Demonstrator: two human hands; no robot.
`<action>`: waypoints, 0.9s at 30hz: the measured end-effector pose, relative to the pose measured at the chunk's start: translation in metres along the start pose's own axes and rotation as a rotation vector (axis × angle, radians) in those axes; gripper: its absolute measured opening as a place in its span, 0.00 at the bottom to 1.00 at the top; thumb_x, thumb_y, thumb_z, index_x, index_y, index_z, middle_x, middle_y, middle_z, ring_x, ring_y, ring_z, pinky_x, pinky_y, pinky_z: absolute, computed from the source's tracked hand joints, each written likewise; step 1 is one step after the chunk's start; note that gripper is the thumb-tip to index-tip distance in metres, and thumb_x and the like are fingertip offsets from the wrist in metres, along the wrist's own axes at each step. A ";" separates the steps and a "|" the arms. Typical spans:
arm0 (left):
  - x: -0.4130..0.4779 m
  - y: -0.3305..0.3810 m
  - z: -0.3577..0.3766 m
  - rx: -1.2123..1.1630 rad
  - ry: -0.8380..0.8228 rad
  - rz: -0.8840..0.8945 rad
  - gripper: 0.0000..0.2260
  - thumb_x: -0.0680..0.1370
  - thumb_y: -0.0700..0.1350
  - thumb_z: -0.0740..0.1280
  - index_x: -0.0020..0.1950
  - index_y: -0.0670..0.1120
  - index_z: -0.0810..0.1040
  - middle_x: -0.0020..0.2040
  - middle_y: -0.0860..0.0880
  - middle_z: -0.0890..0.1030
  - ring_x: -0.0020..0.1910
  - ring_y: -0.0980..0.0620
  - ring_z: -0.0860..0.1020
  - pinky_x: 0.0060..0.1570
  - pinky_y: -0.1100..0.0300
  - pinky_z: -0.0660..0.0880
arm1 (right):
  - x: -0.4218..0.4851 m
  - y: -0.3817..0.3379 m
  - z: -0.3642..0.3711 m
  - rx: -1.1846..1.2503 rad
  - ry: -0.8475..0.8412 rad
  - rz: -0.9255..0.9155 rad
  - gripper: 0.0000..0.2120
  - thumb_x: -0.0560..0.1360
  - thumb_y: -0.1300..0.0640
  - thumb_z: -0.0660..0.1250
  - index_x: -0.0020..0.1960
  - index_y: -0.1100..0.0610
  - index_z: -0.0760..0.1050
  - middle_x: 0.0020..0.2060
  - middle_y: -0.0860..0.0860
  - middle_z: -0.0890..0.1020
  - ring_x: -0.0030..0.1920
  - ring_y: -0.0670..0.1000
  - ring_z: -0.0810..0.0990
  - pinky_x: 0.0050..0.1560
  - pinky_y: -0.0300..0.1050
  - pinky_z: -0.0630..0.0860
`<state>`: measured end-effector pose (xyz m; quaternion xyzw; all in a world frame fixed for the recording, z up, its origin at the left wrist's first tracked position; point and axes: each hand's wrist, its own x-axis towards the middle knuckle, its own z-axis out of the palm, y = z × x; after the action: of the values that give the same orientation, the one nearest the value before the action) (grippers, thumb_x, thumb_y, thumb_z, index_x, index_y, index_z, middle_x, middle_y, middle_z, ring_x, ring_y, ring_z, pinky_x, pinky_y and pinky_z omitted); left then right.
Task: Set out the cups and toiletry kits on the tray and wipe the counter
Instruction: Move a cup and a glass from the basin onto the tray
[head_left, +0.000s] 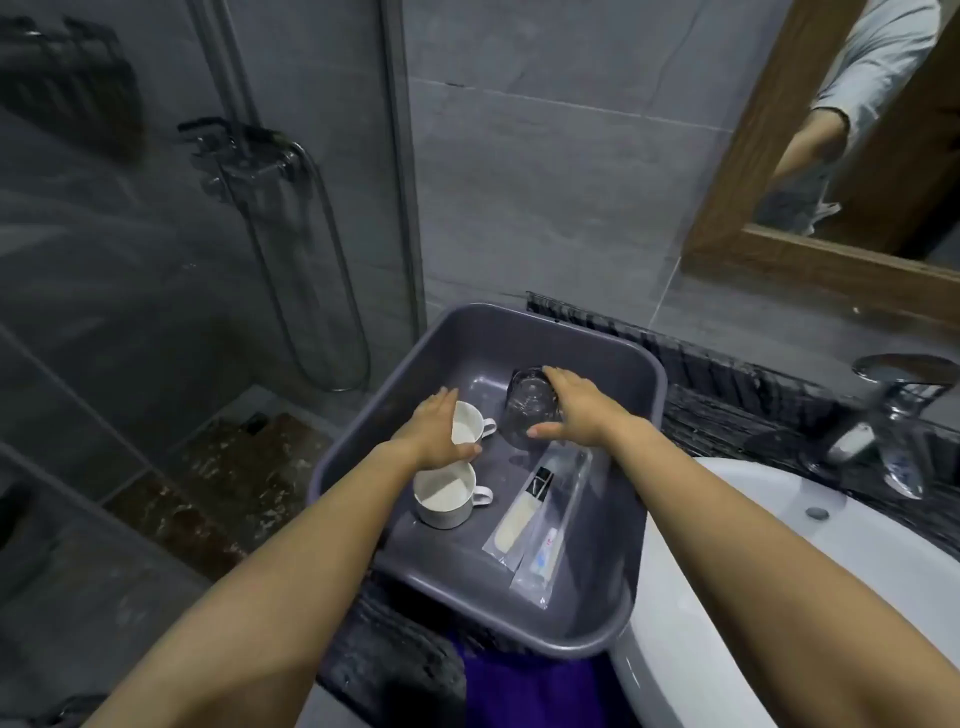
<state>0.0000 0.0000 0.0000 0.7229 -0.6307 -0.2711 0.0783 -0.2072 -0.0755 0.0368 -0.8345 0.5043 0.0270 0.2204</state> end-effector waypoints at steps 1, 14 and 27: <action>0.003 0.001 0.001 0.001 -0.003 -0.015 0.44 0.71 0.56 0.69 0.76 0.42 0.46 0.78 0.44 0.48 0.76 0.45 0.48 0.74 0.49 0.53 | 0.005 0.000 -0.001 0.019 -0.002 -0.012 0.49 0.69 0.44 0.72 0.77 0.56 0.46 0.77 0.55 0.53 0.76 0.58 0.54 0.73 0.56 0.59; 0.027 0.019 0.018 0.022 0.112 -0.159 0.32 0.68 0.54 0.71 0.65 0.42 0.63 0.65 0.41 0.67 0.65 0.42 0.67 0.62 0.51 0.69 | 0.038 0.007 0.007 0.251 0.008 -0.072 0.47 0.64 0.49 0.78 0.74 0.55 0.54 0.69 0.57 0.63 0.66 0.58 0.69 0.65 0.50 0.69; 0.015 0.033 -0.001 -0.042 0.176 -0.140 0.30 0.66 0.53 0.72 0.62 0.44 0.66 0.63 0.45 0.69 0.61 0.44 0.71 0.56 0.52 0.73 | 0.014 -0.001 -0.007 0.187 0.156 -0.002 0.38 0.64 0.47 0.74 0.68 0.54 0.62 0.63 0.54 0.72 0.58 0.58 0.75 0.55 0.52 0.75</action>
<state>-0.0273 -0.0204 0.0115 0.7844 -0.5635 -0.2248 0.1294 -0.2012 -0.0893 0.0395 -0.8104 0.5193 -0.0853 0.2574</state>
